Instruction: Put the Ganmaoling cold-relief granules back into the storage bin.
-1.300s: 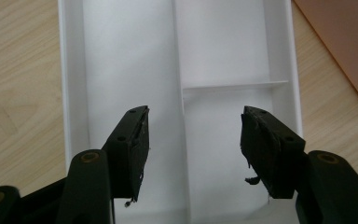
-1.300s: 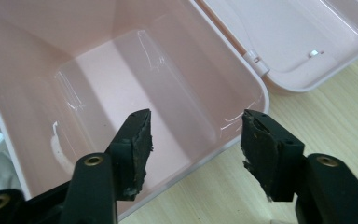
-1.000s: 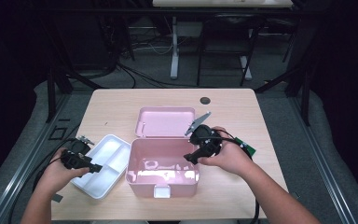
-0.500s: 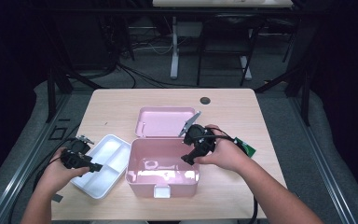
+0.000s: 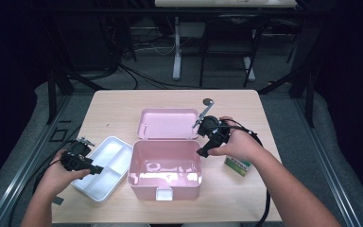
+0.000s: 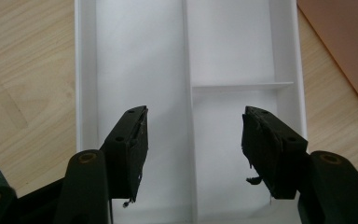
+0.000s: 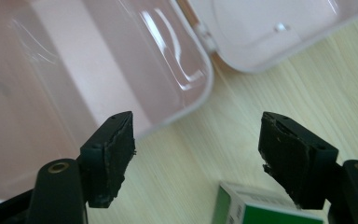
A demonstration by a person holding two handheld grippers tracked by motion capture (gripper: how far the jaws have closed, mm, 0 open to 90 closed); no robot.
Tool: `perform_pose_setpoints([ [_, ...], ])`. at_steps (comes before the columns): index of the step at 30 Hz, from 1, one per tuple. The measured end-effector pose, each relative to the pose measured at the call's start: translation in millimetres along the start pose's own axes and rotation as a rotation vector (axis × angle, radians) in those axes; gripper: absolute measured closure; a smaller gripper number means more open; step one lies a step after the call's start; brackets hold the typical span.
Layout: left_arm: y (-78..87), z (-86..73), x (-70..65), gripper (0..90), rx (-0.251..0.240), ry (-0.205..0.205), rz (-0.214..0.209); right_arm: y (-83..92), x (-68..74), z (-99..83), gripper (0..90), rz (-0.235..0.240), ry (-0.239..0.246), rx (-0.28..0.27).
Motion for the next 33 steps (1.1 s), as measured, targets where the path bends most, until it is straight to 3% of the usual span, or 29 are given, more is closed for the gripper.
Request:
perform_pose_setpoints([
  [5, -0.3, 0.0, 0.1, 41.2, 0.004, -0.002, 0.000, 5.1, -23.5, -16.4, 26.6, -0.021, -0.061, 0.048],
  [8, -1.1, 0.0, 0.2, 41.2, 0.005, -0.002, 0.001, 4.7, -30.5, -21.9, 25.6, -0.035, -0.078, 0.067],
  [12, -1.6, -0.2, 0.6, 41.2, 0.007, -0.001, 0.000, 0.0, -51.1, -36.9, 20.2, -0.068, -0.123, 0.091],
  [14, -1.9, -0.6, 0.6, 41.2, 0.008, 0.004, 0.000, 0.4, -53.6, -38.7, 19.4, -0.084, -0.131, 0.113],
  [15, -2.1, -0.8, 0.4, 41.2, 0.010, 0.008, 0.000, -2.7, -60.2, -43.7, 17.5, -0.060, -0.150, 0.115],
  [20, -3.1, -1.7, 1.8, 41.2, 0.015, 0.005, 0.001, -8.8, -71.3, -55.4, 14.5, -0.071, -0.178, 0.132],
  [21, -3.1, -1.7, 2.5, 41.2, 0.012, 0.007, 0.004, -9.7, -75.5, -60.7, 14.1, -0.097, -0.182, 0.159],
  [26, -3.5, -2.2, 2.4, 41.2, 0.016, 0.011, 0.004, -11.3, -83.0, -70.7, 14.1, -0.073, -0.214, 0.154],
  [28, -3.4, -2.4, 3.1, 41.2, 0.015, 0.013, 0.004, -12.4, -85.9, -74.5, 14.1, -0.084, -0.223, 0.167],
  [29, -3.2, -2.6, 3.7, 41.2, 0.015, 0.009, 0.005, -12.0, -87.1, -76.3, 14.1, -0.069, -0.234, 0.185],
  [32, -3.1, -2.9, 4.0, 41.2, 0.013, 0.016, 0.005, -15.2, -90.9, -82.1, 14.1, -0.062, -0.252, 0.174],
  [33, -3.3, -3.2, 4.3, 41.2, 0.014, 0.016, 0.005, -16.0, -92.4, -84.0, 14.0, -0.038, -0.256, 0.167],
])
Point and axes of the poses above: each handheld gripper's, and its own axes: y roughly backward along the jaws, z roughly out of its top, x roughly to its left, the point moved 3 cm from there along -y, roughly forward along the jaws, and after that the axes turned 12 degrees about z, right-handed, at the moved point
